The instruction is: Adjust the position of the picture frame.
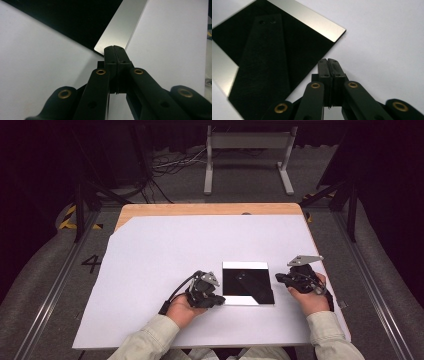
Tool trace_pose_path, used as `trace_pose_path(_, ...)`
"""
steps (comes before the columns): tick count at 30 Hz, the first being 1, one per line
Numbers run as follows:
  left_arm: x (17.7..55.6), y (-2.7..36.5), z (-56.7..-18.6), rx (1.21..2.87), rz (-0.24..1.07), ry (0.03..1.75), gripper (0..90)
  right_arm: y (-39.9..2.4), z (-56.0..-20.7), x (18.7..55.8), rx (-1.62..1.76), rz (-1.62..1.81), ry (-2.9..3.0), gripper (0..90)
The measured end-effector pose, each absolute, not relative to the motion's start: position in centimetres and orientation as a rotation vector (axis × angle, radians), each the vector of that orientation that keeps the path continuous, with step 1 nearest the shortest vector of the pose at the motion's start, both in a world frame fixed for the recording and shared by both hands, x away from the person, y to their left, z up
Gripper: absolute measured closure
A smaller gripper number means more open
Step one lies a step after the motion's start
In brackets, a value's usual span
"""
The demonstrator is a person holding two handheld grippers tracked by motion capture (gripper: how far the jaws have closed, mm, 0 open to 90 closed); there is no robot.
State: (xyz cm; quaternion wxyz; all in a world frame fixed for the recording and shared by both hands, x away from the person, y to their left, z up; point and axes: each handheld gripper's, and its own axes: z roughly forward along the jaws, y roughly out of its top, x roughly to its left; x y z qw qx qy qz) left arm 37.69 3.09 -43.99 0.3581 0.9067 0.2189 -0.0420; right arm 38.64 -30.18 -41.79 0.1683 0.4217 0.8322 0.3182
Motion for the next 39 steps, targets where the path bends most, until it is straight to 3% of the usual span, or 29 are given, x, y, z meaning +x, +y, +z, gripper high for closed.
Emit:
trace_pose_path(5,38.1,5.0,-43.2,2.315,-0.037,0.605,90.0,-29.4,-43.1,39.5,1.203,0.888,2.402,89.8)
trace_pose_path(15,38.8,8.5,-43.3,2.252,-0.014,0.728,90.0,-27.2,-43.3,40.4,1.171,0.898,2.414,90.0)
trace_pose_path(19,38.6,10.2,-42.6,2.253,0.097,0.745,88.3,-27.2,-43.0,40.5,1.134,0.895,2.416,89.9)
trace_pose_path(30,38.2,13.6,-41.1,2.275,0.302,0.606,77.2,-30.3,-38.8,38.3,0.986,0.967,2.432,87.6)
trace_pose_path(39,38.6,14.9,-41.3,2.242,0.265,0.633,73.5,-31.1,-38.0,37.7,0.89,0.98,2.518,86.6)
